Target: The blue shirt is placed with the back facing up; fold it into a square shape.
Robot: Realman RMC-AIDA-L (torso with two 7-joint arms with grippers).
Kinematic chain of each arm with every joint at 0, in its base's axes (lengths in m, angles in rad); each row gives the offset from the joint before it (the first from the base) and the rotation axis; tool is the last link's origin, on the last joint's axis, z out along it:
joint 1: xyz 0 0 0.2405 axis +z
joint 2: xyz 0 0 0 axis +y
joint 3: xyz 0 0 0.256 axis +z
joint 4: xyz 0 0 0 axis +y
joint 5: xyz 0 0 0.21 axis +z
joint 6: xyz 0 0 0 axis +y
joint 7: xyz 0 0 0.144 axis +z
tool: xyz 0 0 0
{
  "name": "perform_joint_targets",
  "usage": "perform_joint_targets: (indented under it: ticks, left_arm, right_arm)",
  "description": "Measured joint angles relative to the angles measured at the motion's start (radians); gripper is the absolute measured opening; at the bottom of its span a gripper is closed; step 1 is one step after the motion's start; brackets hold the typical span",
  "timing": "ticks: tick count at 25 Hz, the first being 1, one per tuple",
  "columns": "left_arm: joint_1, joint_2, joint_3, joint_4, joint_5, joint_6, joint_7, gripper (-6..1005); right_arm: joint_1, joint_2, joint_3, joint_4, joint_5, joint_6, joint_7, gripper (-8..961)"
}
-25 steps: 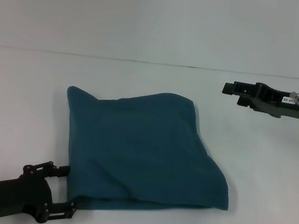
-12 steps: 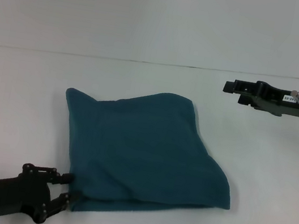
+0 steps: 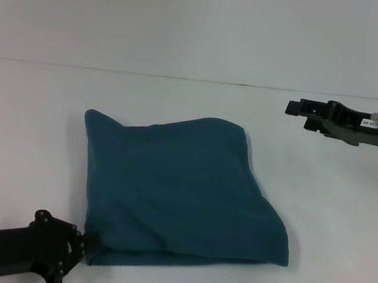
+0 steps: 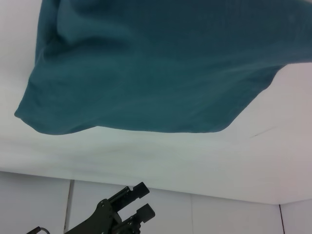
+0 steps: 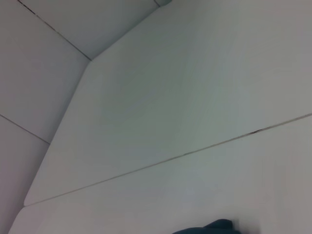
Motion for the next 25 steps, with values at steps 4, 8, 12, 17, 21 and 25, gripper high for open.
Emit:
perform_joint_targets:
  ticks: [4,8,12,17,21,25]
  left_arm:
    - [-0.004,0.002,0.001,0.003,0.001,0.002,-0.014,-2]
    - [0.001,0.006,0.0,0.04,0.003,0.011,-0.04,0]
    - [0.013,0.006,-0.009,0.094,0.003,0.044,-0.072,2]
    - [0.024,0.009,-0.012,0.14,0.004,0.071,-0.102,4]
    - [0.026,0.009,-0.022,0.152,0.018,0.084,-0.115,6]
    - [0.027,0.009,-0.039,0.155,0.027,0.086,-0.117,8]
  right_arm:
    - [-0.001,0.0,0.006,0.0,0.0,0.001,-0.003,701]
    - [0.001,0.0,0.01,0.0,0.0,0.001,-0.008,701]
    - [0.003,0.0,0.011,0.0,0.0,0.001,-0.01,700]
    - [0.005,0.004,0.006,-0.002,0.0,0.001,-0.011,699]
    - [0.015,0.013,-0.01,0.002,-0.005,0.002,-0.016,698]
    - [0.029,0.016,-0.076,0.014,-0.009,0.007,0.008,698]
